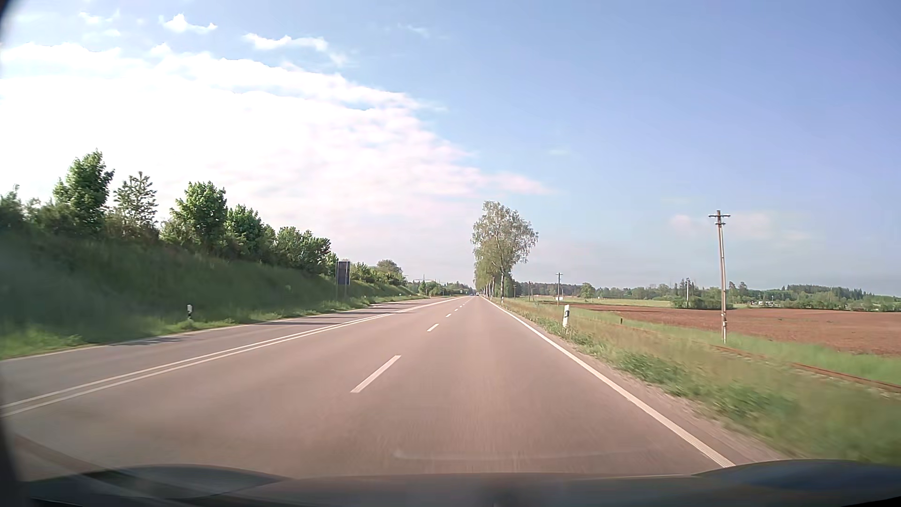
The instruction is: Follow the waypoints while adhering to traffic rules and regulations
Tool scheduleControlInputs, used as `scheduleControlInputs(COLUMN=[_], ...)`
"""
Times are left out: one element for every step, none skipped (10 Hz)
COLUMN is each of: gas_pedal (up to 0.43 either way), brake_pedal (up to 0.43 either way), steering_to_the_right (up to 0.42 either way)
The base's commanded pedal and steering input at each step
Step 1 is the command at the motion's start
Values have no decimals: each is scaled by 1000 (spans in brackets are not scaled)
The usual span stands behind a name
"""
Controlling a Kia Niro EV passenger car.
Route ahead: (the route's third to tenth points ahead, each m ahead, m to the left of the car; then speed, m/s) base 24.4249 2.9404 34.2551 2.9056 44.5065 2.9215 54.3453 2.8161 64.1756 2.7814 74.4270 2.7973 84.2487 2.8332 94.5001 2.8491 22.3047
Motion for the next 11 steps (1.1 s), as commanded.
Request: scheduleControlInputs(gas_pedal=[197,197,197,197,197,197,209,209,209,220,220], brake_pedal=[0,0,0,0,0,0,0,0,0,0,0], steering_to_the_right=[1,0,0,0,0,0,0,0,0,1,1])
